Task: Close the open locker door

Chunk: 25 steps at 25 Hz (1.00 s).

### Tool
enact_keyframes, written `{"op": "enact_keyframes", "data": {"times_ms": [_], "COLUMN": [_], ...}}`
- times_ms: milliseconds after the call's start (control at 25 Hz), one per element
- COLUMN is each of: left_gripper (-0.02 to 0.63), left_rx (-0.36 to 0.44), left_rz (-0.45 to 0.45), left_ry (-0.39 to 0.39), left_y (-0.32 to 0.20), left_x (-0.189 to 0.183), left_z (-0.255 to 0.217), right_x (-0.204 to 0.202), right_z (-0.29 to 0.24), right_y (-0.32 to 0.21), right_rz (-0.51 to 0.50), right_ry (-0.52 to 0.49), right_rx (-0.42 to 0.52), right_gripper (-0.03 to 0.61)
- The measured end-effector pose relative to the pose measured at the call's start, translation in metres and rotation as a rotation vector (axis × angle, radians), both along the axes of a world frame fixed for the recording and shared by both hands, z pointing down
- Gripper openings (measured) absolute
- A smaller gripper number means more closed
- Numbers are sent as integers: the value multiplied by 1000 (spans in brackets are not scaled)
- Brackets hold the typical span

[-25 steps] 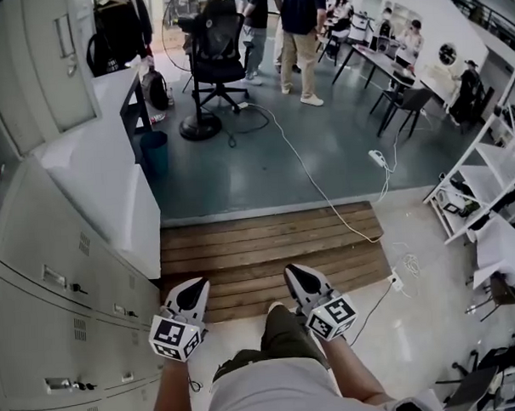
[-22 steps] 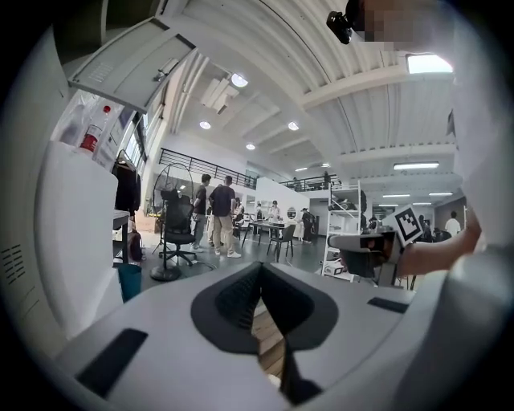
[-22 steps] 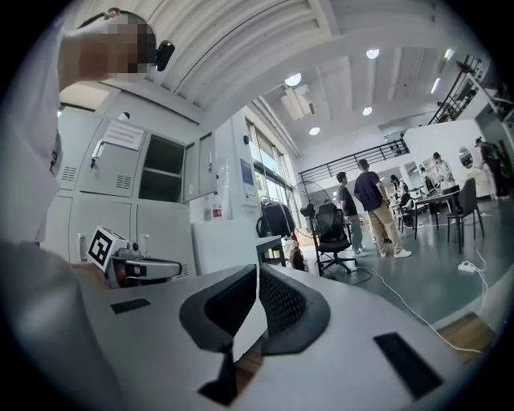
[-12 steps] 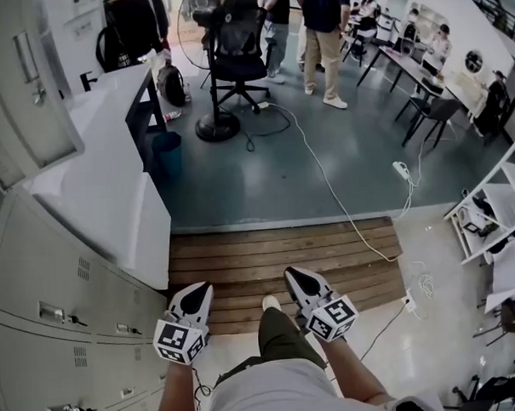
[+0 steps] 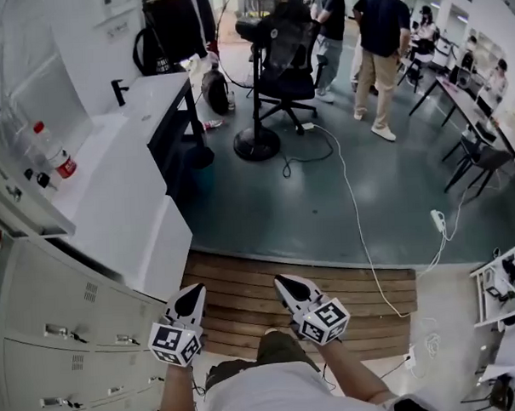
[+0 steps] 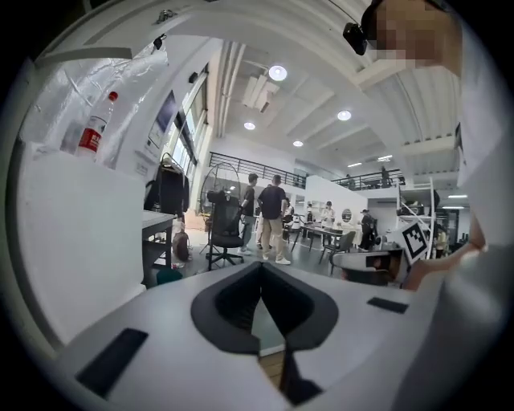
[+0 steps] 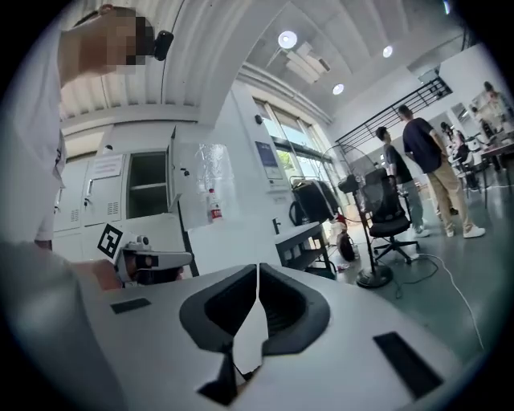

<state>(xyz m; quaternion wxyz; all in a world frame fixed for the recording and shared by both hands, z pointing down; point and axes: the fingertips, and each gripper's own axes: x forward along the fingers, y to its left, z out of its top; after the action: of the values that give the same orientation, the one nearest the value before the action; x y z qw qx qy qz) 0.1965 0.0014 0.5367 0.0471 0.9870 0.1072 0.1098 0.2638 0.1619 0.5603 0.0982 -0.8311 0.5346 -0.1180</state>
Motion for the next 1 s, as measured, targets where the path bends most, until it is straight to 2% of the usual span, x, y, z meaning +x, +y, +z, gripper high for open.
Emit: {"op": "enact_keyframes", "data": {"times_ms": [160, 360, 720, 1000], "left_gripper": [3, 3, 3, 3], "left_rx": [36, 56, 72, 91], "left_rz": [-98, -235, -464, -597], "left_ry": [9, 20, 50, 81], "left_y": [-12, -48, -123, -180], "left_x": [22, 9, -55, -112], "left_z": [-36, -60, -75, -84], "right_x": [37, 50, 26, -18], "right_z": [-35, -74, -126, -163], "right_y": [-29, -85, -200, -282], "right_rz": [-128, -279, -524, -711], "right_ry": [22, 51, 117, 165], "right_rx": [24, 83, 171, 270], "right_gripper": [21, 21, 22, 31]}}
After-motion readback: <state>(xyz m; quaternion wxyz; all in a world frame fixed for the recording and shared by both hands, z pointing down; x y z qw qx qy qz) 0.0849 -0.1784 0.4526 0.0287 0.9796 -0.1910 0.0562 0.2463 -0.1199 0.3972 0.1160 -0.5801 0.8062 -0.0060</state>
